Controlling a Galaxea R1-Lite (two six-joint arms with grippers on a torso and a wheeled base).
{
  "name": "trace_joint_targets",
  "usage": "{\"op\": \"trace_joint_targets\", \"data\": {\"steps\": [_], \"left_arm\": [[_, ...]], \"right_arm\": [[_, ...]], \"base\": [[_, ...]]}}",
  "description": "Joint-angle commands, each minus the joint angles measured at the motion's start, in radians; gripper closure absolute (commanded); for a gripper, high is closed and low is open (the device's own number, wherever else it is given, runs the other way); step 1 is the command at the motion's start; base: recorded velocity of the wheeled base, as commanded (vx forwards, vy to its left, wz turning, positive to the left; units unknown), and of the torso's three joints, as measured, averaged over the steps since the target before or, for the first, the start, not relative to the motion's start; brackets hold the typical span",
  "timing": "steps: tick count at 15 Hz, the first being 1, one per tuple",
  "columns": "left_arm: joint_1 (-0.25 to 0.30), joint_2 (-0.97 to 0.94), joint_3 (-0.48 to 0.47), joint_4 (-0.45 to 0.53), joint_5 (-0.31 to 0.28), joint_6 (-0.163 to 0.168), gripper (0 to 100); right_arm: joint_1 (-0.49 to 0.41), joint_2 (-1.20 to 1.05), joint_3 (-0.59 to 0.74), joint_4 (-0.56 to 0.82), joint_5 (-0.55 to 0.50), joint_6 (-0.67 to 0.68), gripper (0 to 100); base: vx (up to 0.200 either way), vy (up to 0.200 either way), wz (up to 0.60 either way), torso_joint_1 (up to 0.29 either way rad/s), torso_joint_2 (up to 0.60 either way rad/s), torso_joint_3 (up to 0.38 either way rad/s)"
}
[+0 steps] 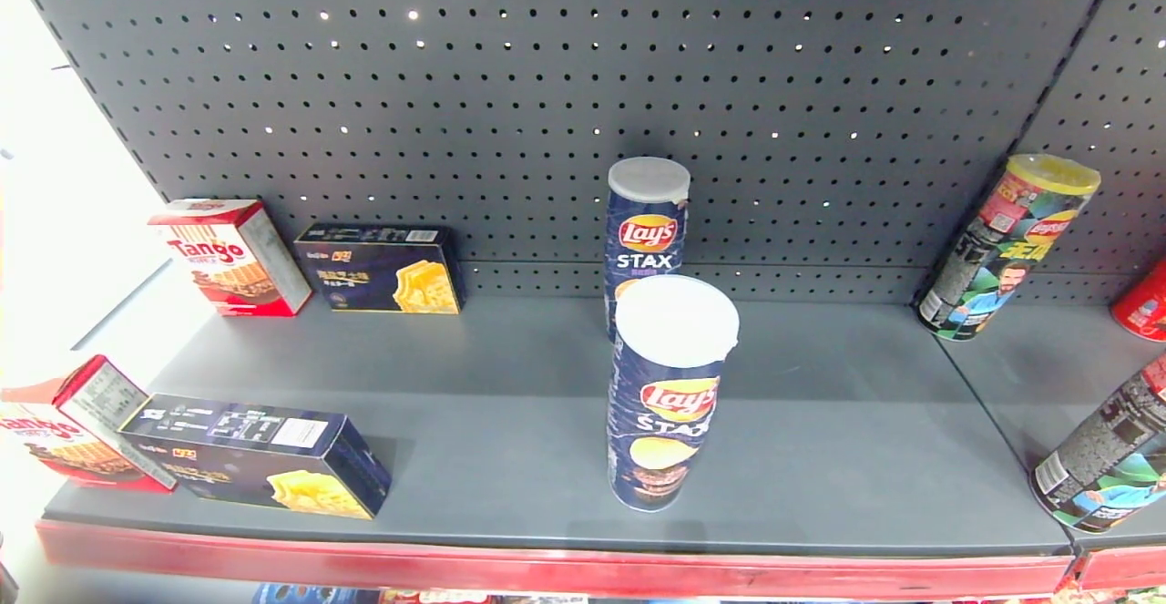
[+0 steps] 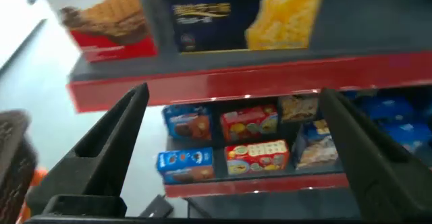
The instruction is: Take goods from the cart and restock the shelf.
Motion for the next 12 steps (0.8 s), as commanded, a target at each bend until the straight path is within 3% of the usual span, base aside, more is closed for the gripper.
{"op": "trace_joint_targets", "data": {"steps": [1, 3, 4, 5, 8, 11, 12], "left_arm": [[0.000, -0.002, 0.014, -0.007, -0.005, 0.013, 0], [0.000, -0.002, 0.016, -0.007, 0.045, -0.052, 0], [0.000, -0.002, 0.016, -0.007, 0.073, -0.069, 0], [0.000, -0.002, 0.016, -0.009, 0.119, -0.075, 0], [0.000, -0.002, 0.016, -0.006, 0.121, -0.050, 0], [0.002, -0.002, 0.016, -0.009, 0.125, -0.060, 0], [0.000, -0.002, 0.016, -0.009, 0.127, -0.079, 0]], "right_arm": [[0.000, -0.001, 0.000, 0.000, 0.000, 0.002, 0], [-0.001, -0.001, 0.000, 0.000, 0.000, 0.002, 0], [-0.001, -0.001, 0.000, 0.000, 0.000, 0.003, 0], [-0.001, -0.001, 0.000, 0.000, 0.000, 0.002, 0], [-0.001, -0.001, 0.000, 0.000, 0.000, 0.000, 0], [-0.001, -0.001, 0.000, 0.000, 0.001, 0.000, 0], [-0.001, -0.001, 0.000, 0.000, 0.001, -0.001, 0]], "base": [[0.000, 0.000, 0.00, 0.000, 0.00, 0.000], [0.000, 0.000, 0.00, 0.000, 0.00, 0.000], [0.000, 0.000, 0.00, 0.000, 0.00, 0.000], [0.000, 0.000, 0.00, 0.000, 0.00, 0.000], [0.000, 0.000, 0.00, 0.000, 0.00, 0.000], [0.000, 0.000, 0.00, 0.000, 0.00, 0.000], [0.000, 0.000, 0.00, 0.000, 0.00, 0.000]]}}
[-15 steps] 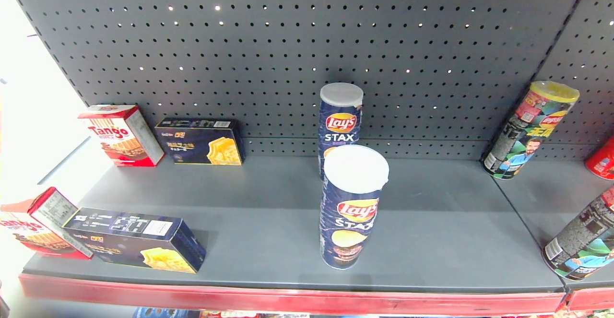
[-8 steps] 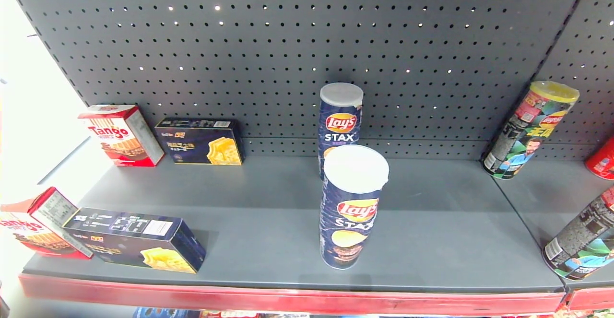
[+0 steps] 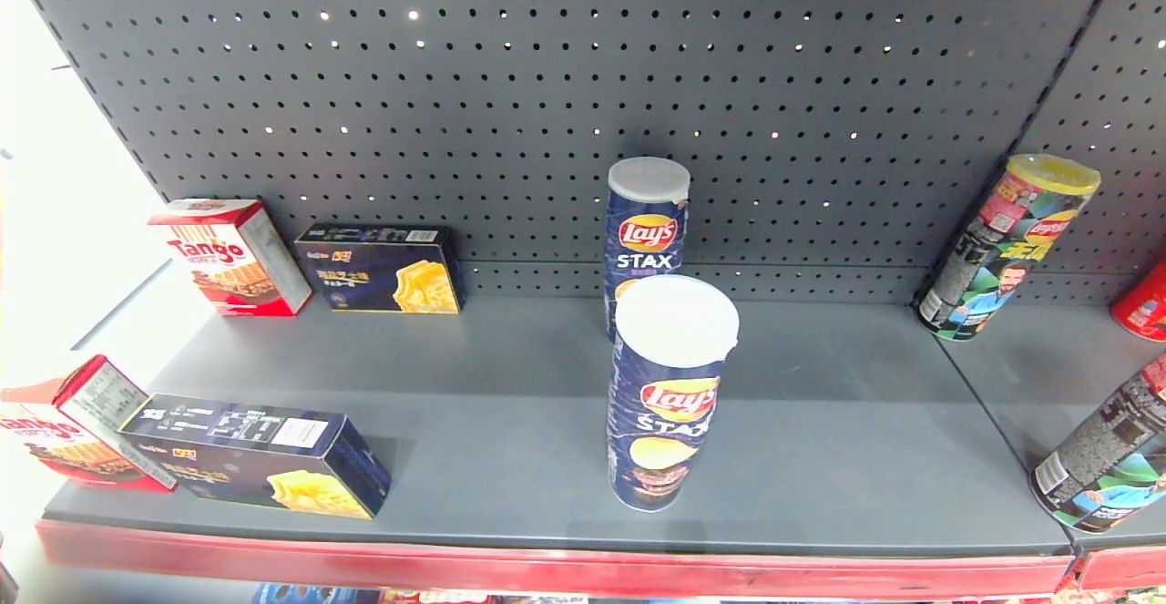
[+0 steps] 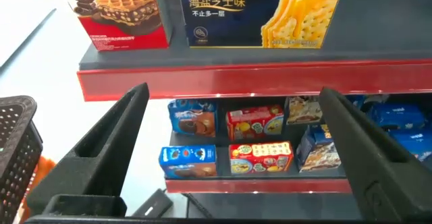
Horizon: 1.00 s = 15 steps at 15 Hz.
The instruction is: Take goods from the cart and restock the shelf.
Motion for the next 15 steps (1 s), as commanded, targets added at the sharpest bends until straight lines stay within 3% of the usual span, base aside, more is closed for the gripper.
{"op": "trace_joint_targets", "data": {"steps": [1, 3, 5, 8, 15], "left_arm": [[-0.001, 0.000, 0.000, 0.000, -0.002, -0.005, 0], [0.000, 0.000, 0.000, 0.000, -0.009, -0.005, 0], [-0.001, 0.000, 0.000, 0.000, -0.042, 0.022, 0], [-0.001, 0.000, 0.000, 0.000, -0.042, 0.032, 0], [0.000, 0.000, 0.000, 0.000, -0.040, 0.015, 0]], "right_arm": [[0.000, 0.000, 0.000, 0.000, 0.000, -0.004, 0], [0.000, 0.000, 0.000, 0.000, 0.000, -0.004, 0], [0.000, 0.000, 0.000, 0.000, 0.002, -0.004, 0], [0.000, 0.000, 0.000, 0.000, 0.002, -0.004, 0], [0.000, 0.000, 0.000, 0.000, 0.002, -0.004, 0]], "base": [[0.000, 0.000, 0.00, 0.000, 0.00, 0.000], [0.000, 0.000, 0.00, 0.000, 0.00, 0.000], [0.000, 0.000, 0.00, 0.000, 0.00, 0.000], [-0.067, 0.000, 0.00, 0.002, 0.00, 0.001], [-0.029, 0.000, -0.09, 0.001, 0.00, 0.000]]}}
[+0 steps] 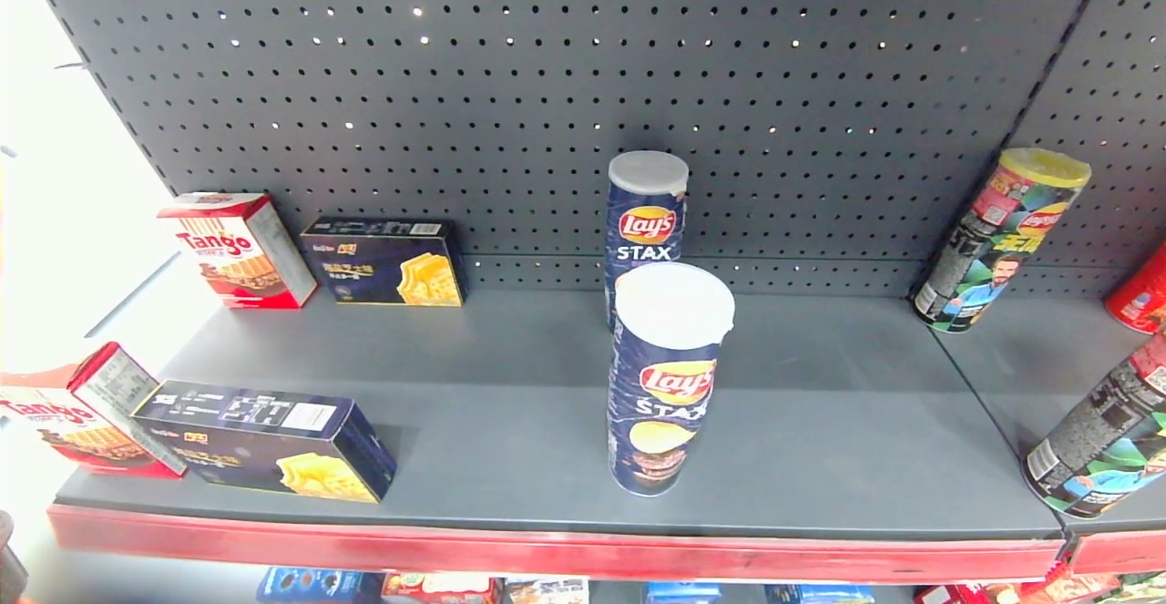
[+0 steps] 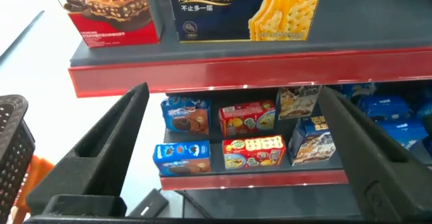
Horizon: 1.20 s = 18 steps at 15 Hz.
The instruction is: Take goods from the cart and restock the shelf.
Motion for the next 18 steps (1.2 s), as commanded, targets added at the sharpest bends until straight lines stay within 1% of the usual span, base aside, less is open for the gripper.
{"op": "trace_joint_targets", "data": {"steps": [1, 15, 16, 18], "left_arm": [[0.000, 0.000, 0.000, 0.000, 0.002, -0.001, 0], [0.000, 0.000, 0.000, 0.000, 0.005, 0.001, 0], [0.000, 0.000, 0.000, 0.000, 0.005, 0.001, 0], [0.000, 0.000, 0.000, 0.000, 0.003, 0.001, 0]], "right_arm": [[-0.001, 0.000, 0.000, 0.000, 0.000, 0.001, 0], [0.000, 0.000, 0.000, 0.000, 0.000, 0.001, 0], [-0.001, 0.000, 0.000, 0.000, 0.000, 0.001, 0], [0.000, 0.000, 0.000, 0.000, 0.000, 0.001, 0]], "base": [[0.000, 0.000, 0.00, 0.000, 0.00, 0.000], [0.000, 0.000, 0.00, 0.000, 0.00, 0.000], [-0.200, 0.000, 0.00, 0.002, 0.00, 0.007], [0.000, 0.000, 0.00, 0.000, 0.00, 0.000]]}}
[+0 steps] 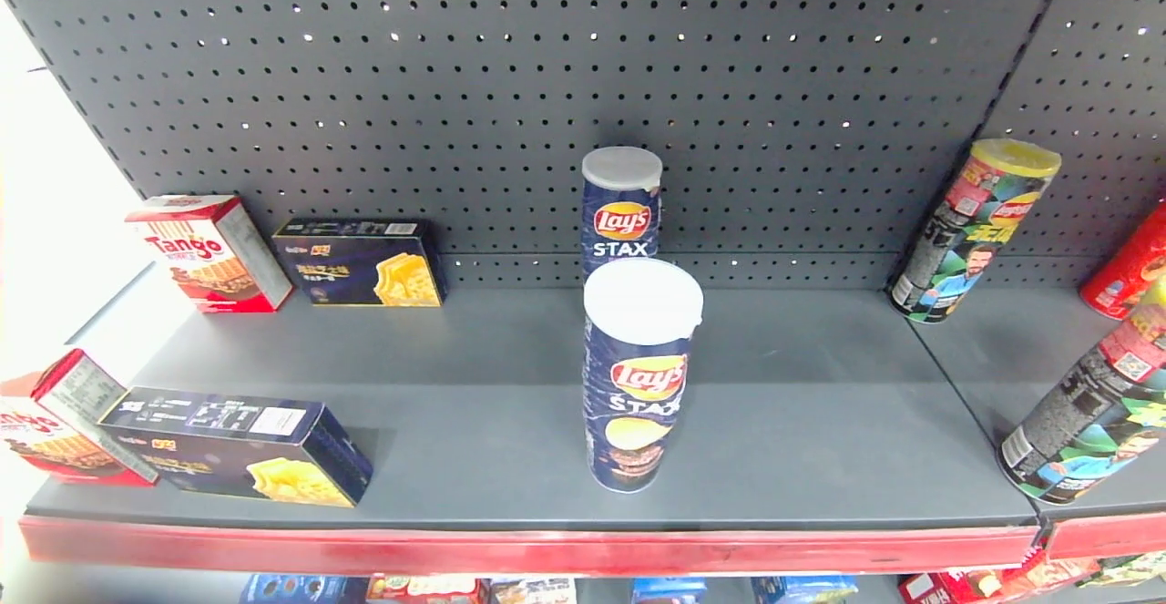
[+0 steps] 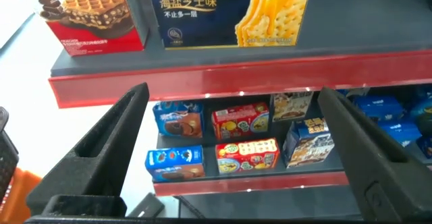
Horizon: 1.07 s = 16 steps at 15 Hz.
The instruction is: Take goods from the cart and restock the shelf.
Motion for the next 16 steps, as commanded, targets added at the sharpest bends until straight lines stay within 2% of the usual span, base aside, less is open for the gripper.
{"op": "trace_joint_targets", "data": {"steps": [1, 11, 13, 16], "left_arm": [[0.000, 0.000, 0.000, 0.000, -0.001, -0.001, 0], [0.000, 0.000, 0.000, 0.000, -0.001, -0.003, 0], [0.000, 0.000, 0.000, 0.000, -0.001, -0.024, 0], [0.000, 0.000, 0.000, 0.000, -0.001, -0.027, 0]], "right_arm": [[-0.001, 0.001, 0.000, -0.001, 0.000, 0.000, 0], [-0.001, 0.001, 0.000, -0.001, 0.000, 0.000, 0], [-0.001, 0.001, 0.000, -0.001, 0.000, 0.000, 0], [-0.001, 0.001, 0.000, -0.001, 0.000, 0.000, 0]], "base": [[0.000, 0.000, 0.00, 0.000, 0.00, 0.000], [0.000, 0.000, 0.00, 0.000, 0.00, 0.000], [0.000, 0.000, 0.00, 0.000, 0.00, 0.000], [0.000, 0.000, 0.00, 0.000, 0.00, 0.000]]}}
